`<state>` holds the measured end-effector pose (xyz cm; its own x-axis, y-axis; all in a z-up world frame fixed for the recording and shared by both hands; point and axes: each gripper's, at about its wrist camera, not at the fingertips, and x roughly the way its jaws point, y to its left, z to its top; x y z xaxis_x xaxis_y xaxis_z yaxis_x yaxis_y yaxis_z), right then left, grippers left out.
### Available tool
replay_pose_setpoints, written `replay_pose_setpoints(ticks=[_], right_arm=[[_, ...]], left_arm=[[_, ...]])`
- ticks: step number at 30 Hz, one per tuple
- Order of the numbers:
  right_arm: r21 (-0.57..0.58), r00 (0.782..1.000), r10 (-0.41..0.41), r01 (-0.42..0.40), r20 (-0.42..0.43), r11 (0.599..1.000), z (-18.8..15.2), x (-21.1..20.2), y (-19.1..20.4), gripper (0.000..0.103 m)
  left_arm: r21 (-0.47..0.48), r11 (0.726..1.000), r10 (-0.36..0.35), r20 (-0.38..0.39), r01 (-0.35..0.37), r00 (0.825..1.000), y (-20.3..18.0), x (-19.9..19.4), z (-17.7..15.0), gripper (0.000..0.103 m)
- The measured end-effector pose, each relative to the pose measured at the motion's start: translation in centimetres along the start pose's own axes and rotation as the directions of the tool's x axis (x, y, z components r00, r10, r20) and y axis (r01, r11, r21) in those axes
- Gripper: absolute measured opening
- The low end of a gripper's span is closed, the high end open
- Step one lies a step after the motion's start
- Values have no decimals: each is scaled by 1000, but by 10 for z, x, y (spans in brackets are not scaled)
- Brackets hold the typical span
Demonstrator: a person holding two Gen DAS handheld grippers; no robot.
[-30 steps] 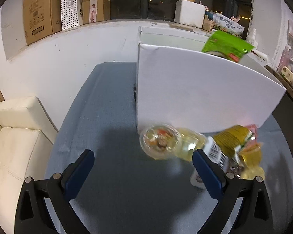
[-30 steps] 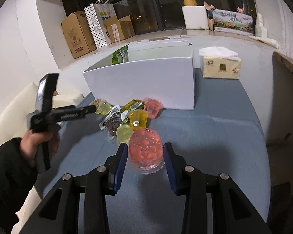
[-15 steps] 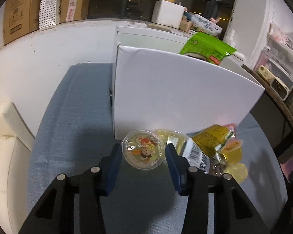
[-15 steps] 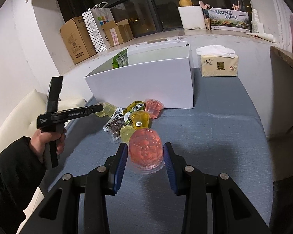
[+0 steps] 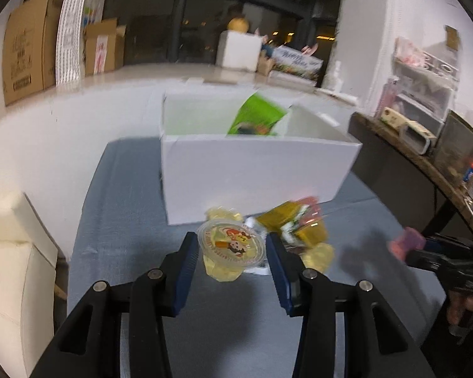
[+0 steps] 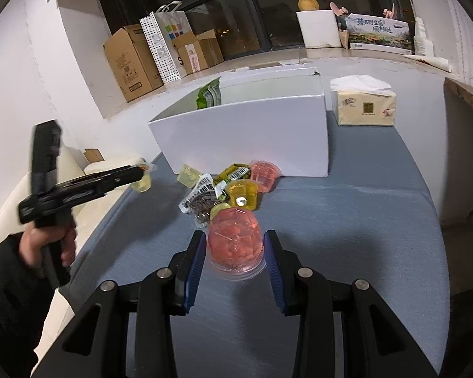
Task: Organize snacks
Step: 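Carry both jelly cups over the white box and open both tools, then grasp a yellow jelly cup with the right tool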
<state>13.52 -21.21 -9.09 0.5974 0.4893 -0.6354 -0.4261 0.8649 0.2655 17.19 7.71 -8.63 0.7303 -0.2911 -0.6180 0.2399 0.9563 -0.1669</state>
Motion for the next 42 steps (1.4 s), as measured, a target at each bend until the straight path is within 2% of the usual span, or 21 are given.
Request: replay_pose_setpoints(ticks=[4,6,9,15,20,21,22,23,24,25,26,28,39,42], right_arm=[[-10,999,14,-14,39,1000,25,-2,4,41],[-16,998,15,-14,58,1000,39,-2,5,41],[-5,996,35,-35,83,999,70,2,2,41],[-6,993,11,-10,117,1000,134,21,-8,41],[7,995,-22,21,96,1000,167,47,-25,41],[14,996,-20,19,86,1000,171,52,-30,41],[25,997,-23,21,73,999,176,58,-35,42],[39,998,-26,24,55,999,179,62,-40,47],[59,999,-34,32,33,998,181,66,-45,57],[86,998,-56,53,27,995,182,67,-49,89],[104,996,-65,59,61,993,180,62,-52,99],[104,994,-61,52,89,993,176,56,-54,99],[64,994,-76,71,83,995,156,42,-44,103],[57,995,-73,69,70,996,144,31,-38,103]], left_arm=[[3,1000,-27,47,27,999,-17,-21,18,49],[-29,998,-50,76,53,996,-17,-25,37,49],[-33,998,-50,108,54,993,-17,-20,65,49],[-16,999,-50,78,51,996,-16,24,118,49],[-1,998,-61,34,61,998,-19,62,137,49],[5,998,-58,18,58,998,-21,68,139,50],[3,999,-47,4,47,999,-21,75,143,63],[-3,1000,-24,-2,24,1000,-21,80,145,76],[-7,1000,-11,1,11,1000,-21,83,146,101],[-11,1000,-12,15,12,1000,-20,84,147,103],[-14,1000,-17,12,17,1000,-19,84,147,103],[-14,1000,-17,-2,17,1000,-18,84,146,103],[-1,999,40,3,-40,999,-19,55,132,103],[-4,999,41,37,-40,998,-21,36,124,103]])
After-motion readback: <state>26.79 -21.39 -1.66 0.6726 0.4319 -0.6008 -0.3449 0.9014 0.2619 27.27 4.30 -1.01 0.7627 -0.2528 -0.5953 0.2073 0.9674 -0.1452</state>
